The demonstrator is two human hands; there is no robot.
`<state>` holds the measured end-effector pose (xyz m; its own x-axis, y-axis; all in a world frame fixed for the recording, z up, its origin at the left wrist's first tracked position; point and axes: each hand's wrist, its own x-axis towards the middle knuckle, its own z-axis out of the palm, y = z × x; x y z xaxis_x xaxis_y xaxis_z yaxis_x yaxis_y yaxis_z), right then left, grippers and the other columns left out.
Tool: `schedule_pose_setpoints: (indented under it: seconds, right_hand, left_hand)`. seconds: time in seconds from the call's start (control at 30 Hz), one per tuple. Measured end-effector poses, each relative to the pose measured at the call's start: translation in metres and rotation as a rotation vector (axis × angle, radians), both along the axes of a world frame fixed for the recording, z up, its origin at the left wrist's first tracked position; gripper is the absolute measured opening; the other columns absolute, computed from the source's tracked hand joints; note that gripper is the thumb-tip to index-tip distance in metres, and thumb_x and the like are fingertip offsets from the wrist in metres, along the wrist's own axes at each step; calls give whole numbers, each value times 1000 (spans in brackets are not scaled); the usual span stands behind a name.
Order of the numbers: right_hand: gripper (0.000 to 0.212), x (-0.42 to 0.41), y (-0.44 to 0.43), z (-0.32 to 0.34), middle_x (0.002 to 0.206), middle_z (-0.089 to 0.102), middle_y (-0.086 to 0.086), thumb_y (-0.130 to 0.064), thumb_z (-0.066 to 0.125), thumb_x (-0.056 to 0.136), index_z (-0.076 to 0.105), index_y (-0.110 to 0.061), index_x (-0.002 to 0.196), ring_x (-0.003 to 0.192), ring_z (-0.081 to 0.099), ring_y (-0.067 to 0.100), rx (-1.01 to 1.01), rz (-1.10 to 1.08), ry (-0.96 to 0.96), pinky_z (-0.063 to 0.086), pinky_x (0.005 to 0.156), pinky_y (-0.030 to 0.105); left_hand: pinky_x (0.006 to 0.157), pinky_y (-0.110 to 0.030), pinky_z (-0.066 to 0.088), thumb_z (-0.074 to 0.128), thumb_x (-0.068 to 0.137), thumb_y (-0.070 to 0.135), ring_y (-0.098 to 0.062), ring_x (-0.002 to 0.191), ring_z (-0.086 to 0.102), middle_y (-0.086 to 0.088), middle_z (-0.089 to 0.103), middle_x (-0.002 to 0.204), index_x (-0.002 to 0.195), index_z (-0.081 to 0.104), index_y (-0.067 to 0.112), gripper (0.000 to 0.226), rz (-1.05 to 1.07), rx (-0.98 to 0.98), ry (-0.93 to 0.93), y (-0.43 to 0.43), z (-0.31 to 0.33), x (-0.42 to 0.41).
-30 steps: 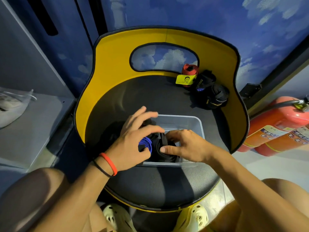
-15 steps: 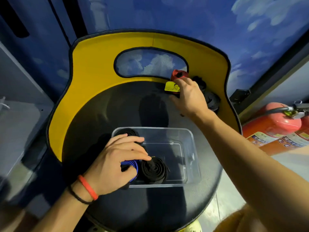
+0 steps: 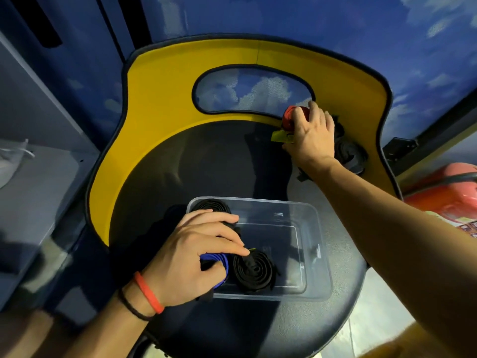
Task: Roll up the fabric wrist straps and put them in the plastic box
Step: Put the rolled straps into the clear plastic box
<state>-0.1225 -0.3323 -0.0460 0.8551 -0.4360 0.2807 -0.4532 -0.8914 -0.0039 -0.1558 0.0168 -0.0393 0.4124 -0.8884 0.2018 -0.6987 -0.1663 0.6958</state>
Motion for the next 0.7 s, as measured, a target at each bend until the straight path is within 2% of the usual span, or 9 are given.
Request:
schedule_pose_setpoints:
  seconds: [0.07,0.13,0.23,0.3,0.37,0.43,0.53,0.63,0.7]
  right_hand:
    - [77,2,1,-2,148,41,26,-42,81,77,41,-13,136,137,40,41,-6,16,-23,11,123,55]
    - [70,3,3,-2,136,49,22,-45,78,78,45,-11,128,128,48,41,-37,33,-68,12,123,57]
    - [71,5,7,4,128,50,19,-42,80,76,45,-10,129,122,50,41,-21,49,-76,26,117,55]
    - [74,5,9,9,130,46,19,-36,81,74,45,-10,133,121,45,40,39,60,-45,40,102,52]
    - [72,6,12,14,131,43,19,-35,82,74,49,-9,132,119,43,40,42,91,-2,47,91,50]
    - [71,3,17,16,128,43,18,-39,83,72,52,-8,129,117,42,39,50,124,0,50,90,51]
    - [77,-10,31,20,123,41,15,-51,81,70,52,-13,129,117,40,34,243,140,-71,50,88,46]
    - [80,-34,50,36,118,39,9,-59,71,63,52,-19,129,116,42,29,499,130,-162,46,94,38]
    - [76,-59,61,50,115,39,5,-53,70,61,55,-21,127,109,47,23,625,135,-203,44,92,19]
  left_hand:
    - [115,-37,29,55,74,18,-4,135,47,27,68,110,103,78,37,42,5,1,1,-1,1,0]
    - [114,-36,29,55,73,18,-4,135,47,26,68,110,103,78,37,43,9,4,0,-1,1,-1]
    - [114,-38,30,55,73,18,-4,134,47,26,68,109,103,78,36,42,6,8,0,0,2,-1]
    - [114,-37,29,54,73,19,-4,134,47,26,69,108,102,79,36,42,9,10,1,-1,3,-2]
    - [114,-35,29,54,74,19,-3,134,47,26,69,108,102,79,36,41,17,12,2,-1,3,-1]
    - [114,-35,28,54,75,20,-3,134,46,26,69,108,103,79,36,40,16,20,-1,-1,3,-1]
    - [114,-33,28,53,76,20,-3,134,46,24,70,108,103,79,34,40,12,21,-9,0,3,-2]
    - [115,-29,27,53,76,20,-2,134,46,21,71,108,103,79,31,39,9,18,-17,0,5,0]
    - [115,-29,27,54,76,20,-2,134,46,19,71,109,103,80,30,39,-3,26,-31,1,4,0]
